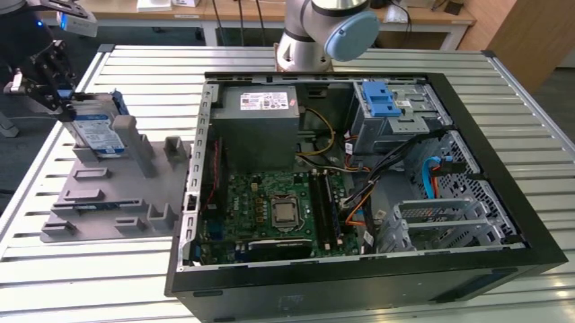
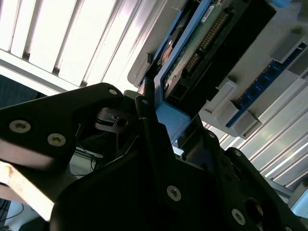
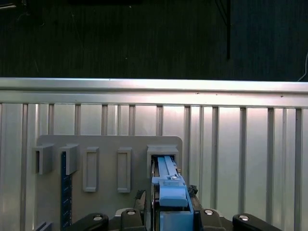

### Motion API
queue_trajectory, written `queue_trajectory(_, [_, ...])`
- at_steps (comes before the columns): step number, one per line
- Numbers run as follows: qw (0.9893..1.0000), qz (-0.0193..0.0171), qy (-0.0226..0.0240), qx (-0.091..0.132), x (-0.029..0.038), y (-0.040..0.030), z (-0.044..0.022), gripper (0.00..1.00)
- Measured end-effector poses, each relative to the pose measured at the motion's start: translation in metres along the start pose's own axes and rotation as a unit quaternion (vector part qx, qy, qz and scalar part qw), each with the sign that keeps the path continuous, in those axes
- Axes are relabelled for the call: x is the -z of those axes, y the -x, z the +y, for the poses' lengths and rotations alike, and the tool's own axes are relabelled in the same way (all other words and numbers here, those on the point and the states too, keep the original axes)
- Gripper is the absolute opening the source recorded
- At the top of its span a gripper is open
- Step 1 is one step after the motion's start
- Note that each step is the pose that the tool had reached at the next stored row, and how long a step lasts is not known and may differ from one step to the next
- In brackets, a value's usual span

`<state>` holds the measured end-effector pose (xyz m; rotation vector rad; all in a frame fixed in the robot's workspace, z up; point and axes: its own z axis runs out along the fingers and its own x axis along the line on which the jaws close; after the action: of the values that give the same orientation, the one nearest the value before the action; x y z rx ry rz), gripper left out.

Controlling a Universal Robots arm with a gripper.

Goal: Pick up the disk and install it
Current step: 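Pick up the disk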

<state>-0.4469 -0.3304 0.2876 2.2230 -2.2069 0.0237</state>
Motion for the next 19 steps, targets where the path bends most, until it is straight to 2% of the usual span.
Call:
queue_trajectory(4, [1.0, 0.0, 0.0, 0.0, 0.0, 0.0, 0.0, 0.43])
queue_trajectory(5, [1.0, 0.0, 0.0, 0.0, 0.0, 0.0, 0.0, 0.37])
queue_trajectory(13, [1.0, 0.0, 0.0, -0.001, 0.0001, 0.0, 0.0, 0.37])
queue_trajectory(19, [1.0, 0.0, 0.0, -0.001, 0.005, -0.0001, 0.0, 0.37])
